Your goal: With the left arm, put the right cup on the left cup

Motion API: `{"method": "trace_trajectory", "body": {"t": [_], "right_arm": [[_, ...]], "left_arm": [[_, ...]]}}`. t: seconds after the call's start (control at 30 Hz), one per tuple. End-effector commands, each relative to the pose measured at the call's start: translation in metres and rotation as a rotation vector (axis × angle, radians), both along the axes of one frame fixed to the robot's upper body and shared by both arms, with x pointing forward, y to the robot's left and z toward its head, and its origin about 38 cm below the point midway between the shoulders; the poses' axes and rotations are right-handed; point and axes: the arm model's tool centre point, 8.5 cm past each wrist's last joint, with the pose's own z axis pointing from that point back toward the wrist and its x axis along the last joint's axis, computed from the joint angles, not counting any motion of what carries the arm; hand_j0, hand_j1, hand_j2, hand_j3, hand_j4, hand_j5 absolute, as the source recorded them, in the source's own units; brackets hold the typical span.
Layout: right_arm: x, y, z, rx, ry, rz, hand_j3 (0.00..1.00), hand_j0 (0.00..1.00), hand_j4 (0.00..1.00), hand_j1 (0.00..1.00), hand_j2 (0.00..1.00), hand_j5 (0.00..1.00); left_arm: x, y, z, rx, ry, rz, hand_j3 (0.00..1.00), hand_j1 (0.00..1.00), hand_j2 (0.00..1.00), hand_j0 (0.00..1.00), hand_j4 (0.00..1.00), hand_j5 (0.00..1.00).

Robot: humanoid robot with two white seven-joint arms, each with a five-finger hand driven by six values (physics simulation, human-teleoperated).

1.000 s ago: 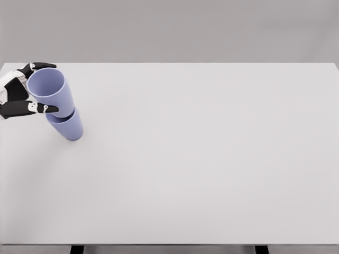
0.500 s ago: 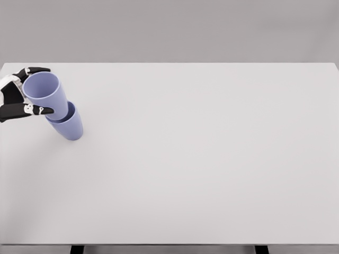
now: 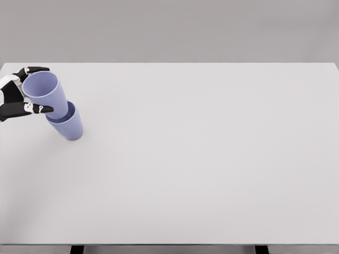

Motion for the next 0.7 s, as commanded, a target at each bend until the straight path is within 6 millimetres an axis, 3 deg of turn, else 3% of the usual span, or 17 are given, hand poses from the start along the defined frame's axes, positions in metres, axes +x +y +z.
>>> {"method": "trace_trajectory", "body": {"t": [0.0,0.27,0.67], "right_arm": [[0.000,0.000,0.000,0.000,0.000,0.000,1.00,1.00,1.00,1.00,1.00,1.00],[0.000,0.000,0.000,0.000,0.000,0.000,1.00,1.00,1.00,1.00,1.00,1.00],[0.000,0.000,0.000,0.000,0.000,0.000,1.00,1.00,1.00,1.00,1.00,1.00]], "left_arm": [[0.000,0.000,-0.001,-0.007,0.002,0.000,0.64,0.64,0.64,0.64,0.64,0.64],[0.011,0.001,-0.010,-0.011,0.031,0.011,0.64,0.64,0.64,0.64,0.64,0.64],[0.010,-0.003,-0.012,-0.009,0.034,0.000,0.64,0.64,0.64,0.64,0.64,0.64]]}}
